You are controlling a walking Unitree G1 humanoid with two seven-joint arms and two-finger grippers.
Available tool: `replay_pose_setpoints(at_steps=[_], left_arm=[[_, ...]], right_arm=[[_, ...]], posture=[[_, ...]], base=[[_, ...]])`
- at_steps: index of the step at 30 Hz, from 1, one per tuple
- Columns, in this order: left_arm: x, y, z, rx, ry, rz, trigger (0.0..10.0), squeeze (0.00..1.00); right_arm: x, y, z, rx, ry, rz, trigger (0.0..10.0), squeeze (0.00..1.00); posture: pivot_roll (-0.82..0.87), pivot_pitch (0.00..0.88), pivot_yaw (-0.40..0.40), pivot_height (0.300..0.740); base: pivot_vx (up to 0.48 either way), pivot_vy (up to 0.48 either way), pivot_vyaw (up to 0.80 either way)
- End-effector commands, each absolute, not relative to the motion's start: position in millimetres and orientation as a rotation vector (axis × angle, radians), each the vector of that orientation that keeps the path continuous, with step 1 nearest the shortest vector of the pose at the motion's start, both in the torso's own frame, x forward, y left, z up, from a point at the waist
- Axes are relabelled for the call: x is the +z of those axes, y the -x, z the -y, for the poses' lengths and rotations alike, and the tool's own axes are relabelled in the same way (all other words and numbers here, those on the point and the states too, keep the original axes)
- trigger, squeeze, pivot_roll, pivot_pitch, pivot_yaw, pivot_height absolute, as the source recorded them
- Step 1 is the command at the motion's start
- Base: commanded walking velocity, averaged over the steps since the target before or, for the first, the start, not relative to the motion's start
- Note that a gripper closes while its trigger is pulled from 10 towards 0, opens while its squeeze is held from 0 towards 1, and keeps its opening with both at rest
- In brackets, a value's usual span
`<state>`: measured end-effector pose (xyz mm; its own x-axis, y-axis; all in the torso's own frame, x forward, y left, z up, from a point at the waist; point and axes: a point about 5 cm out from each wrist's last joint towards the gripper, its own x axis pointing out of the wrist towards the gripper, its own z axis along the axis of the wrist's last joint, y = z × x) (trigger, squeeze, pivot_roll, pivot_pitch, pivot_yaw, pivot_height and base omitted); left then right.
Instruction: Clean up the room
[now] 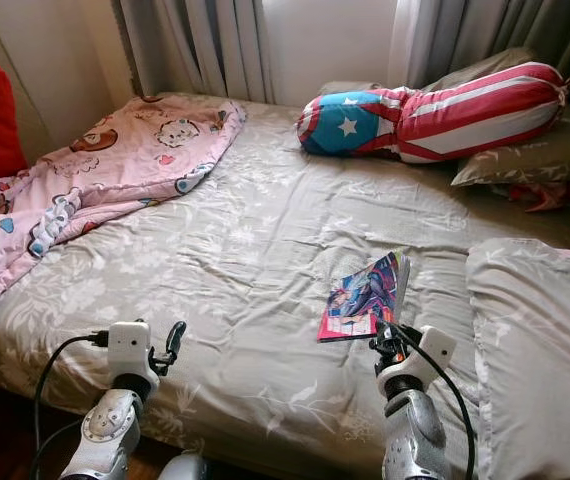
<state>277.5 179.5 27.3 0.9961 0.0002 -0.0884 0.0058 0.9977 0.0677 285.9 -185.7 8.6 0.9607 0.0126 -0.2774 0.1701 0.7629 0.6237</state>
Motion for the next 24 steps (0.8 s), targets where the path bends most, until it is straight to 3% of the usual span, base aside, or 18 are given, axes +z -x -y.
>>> replay_pose_setpoints(at_steps=[1,8,13,24], left_arm=[[26.1,-273.8,-183.0,-0.018,-0.085,-0.102,10.0,0.00],[28.4,-262.6,-191.0,-0.055,-0.134,-0.097,10.0,0.00],[30.3,-251.1,-198.8,-0.077,-0.170,-0.109,10.0,0.00],[32.0,-220.4,-212.5,-0.116,-0.216,-0.166,10.0,0.00]], right_arm=[[13.2,-295.9,187.1,-0.080,-0.771,-0.273,10.0,0.00],[-8.0,-288.8,174.1,-0.054,-0.788,-0.481,10.0,0.00],[-15.3,-283.2,171.5,-0.059,-0.798,-0.522,10.0,0.00],[-24.3,-267.2,208.6,-0.287,-0.801,-0.474,10.0,0.00]], posture=[[0.01,0.000,0.021,0.659],[0.11,0.028,0.032,0.659],[0.13,0.056,0.059,0.659],[0.16,0.123,0.105,0.659]], base=[[0.000,0.000,0.00],[0.000,0.000,0.00],[0.000,0.000,0.00],[0.000,0.000,0.00]])
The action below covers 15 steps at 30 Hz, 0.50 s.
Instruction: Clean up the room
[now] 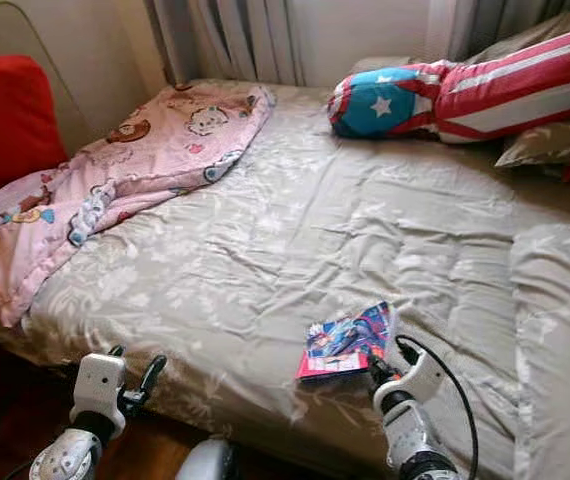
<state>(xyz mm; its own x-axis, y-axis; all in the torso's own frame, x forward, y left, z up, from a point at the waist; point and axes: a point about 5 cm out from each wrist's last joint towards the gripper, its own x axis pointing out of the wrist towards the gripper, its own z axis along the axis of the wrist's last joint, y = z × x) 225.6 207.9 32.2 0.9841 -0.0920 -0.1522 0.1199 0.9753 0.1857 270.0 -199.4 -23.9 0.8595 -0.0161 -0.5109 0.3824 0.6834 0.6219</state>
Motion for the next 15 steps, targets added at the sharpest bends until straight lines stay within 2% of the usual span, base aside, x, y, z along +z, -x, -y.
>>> replay_pose_setpoints(at_steps=[1,8,9,10,15], left_arm=[[32.0,-220.4,-212.5,-0.116,-0.216,-0.166,10.0,0.00],[32.9,-213.5,-207.5,-0.144,-0.213,-0.200,10.0,0.00],[32.9,-213.3,-207.3,-0.145,-0.213,-0.201,10.0,0.00],[33.0,-213.2,-207.2,-0.146,-0.213,-0.202,10.0,0.00],[34.3,-212.6,-206.7,-0.147,-0.216,-0.212,10.0,0.00]], right_arm=[[-24.3,-267.2,208.6,-0.287,-0.801,-0.474,10.0,0.00],[-34.3,-254.3,215.3,-0.316,-0.717,-0.554,10.0,0.00],[-34.6,-253.9,215.4,-0.319,-0.718,-0.555,10.0,0.29],[-34.8,-253.6,215.5,-0.322,-0.719,-0.555,10.0,1.00],[-37.1,-250.6,217.4,-0.351,-0.700,-0.570,10.0,1.00]], posture=[[0.16,0.123,0.105,0.659],[0.15,0.124,0.116,0.659],[0.15,0.123,0.118,0.659],[0.15,0.123,0.118,0.659],[0.15,0.126,0.117,0.659]], base=[[0.000,0.000,0.00],[0.000,0.000,0.00],[0.000,0.000,0.00],[0.000,0.000,0.00],[0.000,0.000,0.00]])
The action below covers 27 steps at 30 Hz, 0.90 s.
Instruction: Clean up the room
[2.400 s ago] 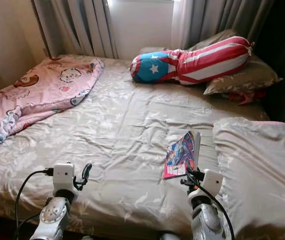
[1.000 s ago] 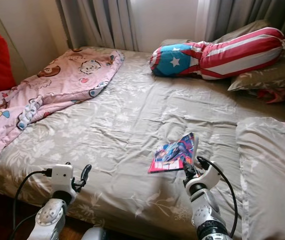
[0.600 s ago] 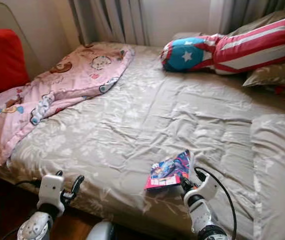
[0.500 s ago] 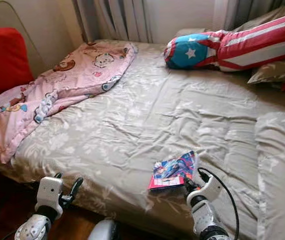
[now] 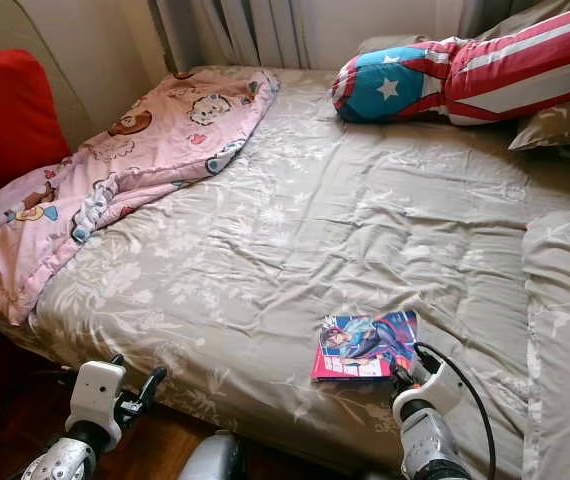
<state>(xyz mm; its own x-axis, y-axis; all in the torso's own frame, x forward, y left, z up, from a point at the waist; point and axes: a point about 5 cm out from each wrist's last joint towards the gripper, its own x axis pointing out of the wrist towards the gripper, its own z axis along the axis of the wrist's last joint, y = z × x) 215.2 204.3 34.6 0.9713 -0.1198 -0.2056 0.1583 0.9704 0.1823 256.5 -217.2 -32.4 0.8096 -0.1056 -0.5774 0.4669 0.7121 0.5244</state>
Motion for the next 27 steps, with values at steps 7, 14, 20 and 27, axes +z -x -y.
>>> replay_pose_setpoints(at_steps=[7,14,20,27], left_arm=[[34.9,-212.5,-207.2,-0.139,-0.216,-0.220,10.0,0.00],[35.6,-213.3,-206.5,-0.134,-0.211,-0.223,10.0,0.00],[33.3,-217.2,-202.4,-0.135,-0.200,-0.224,10.0,0.00],[14.1,-228.9,-215.0,0.006,-0.085,-0.301,10.0,0.00]], right_arm=[[-40.4,-245.4,222.1,-0.413,-0.658,-0.595,10.0,0.00],[-39.9,-242.8,231.2,-0.461,-0.643,-0.586,10.0,1.00],[-39.7,-236.8,245.2,-0.534,-0.629,-0.565,10.0,0.00],[-40.9,-236.5,224.4,-0.302,-0.412,-0.550,10.0,0.00]], posture=[[0.15,0.132,0.116,0.659],[0.15,0.135,0.114,0.659],[0.14,0.124,0.107,0.659],[0.08,0.074,0.084,0.659]], base=[[0.000,0.000,0.00],[0.000,0.000,0.00],[0.000,0.000,0.00],[0.000,0.000,0.00]])
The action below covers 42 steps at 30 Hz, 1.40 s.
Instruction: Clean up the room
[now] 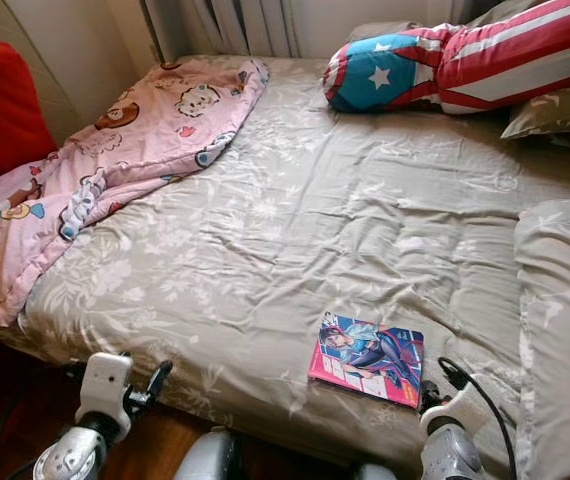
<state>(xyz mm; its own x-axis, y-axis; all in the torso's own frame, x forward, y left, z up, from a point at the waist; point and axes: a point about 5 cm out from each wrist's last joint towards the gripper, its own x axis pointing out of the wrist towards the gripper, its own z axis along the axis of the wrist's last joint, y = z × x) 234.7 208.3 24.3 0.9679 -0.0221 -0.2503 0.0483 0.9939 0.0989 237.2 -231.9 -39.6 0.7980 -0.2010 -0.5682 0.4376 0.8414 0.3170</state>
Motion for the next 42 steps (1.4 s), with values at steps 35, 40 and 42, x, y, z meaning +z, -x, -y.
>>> replay_pose_setpoints(at_steps=[35,40,42], left_arm=[[-75.7,-192.4,-193.8,0.077,-0.010,-0.832,10.0,0.00],[-75.0,-192.9,-197.1,0.089,-0.013,-0.830,10.0,0.00],[-74.5,-192.4,-201.8,0.092,-0.031,-0.831,10.0,0.00]], right_arm=[[-89.6,-157.6,210.8,-0.185,-0.170,-0.914,10.0,0.00],[-92.9,-144.4,218.8,-0.229,-0.205,-0.928,10.0,0.00],[-94.8,-134.2,226.6,-0.257,-0.215,-0.941,10.0,0.00]], posture=[[-0.06,0.000,-0.003,0.740],[-0.07,0.000,0.011,0.740],[-0.08,0.000,0.021,0.740]], base=[[0.000,0.000,0.00],[0.000,0.000,0.00],[0.000,0.000,0.00]])
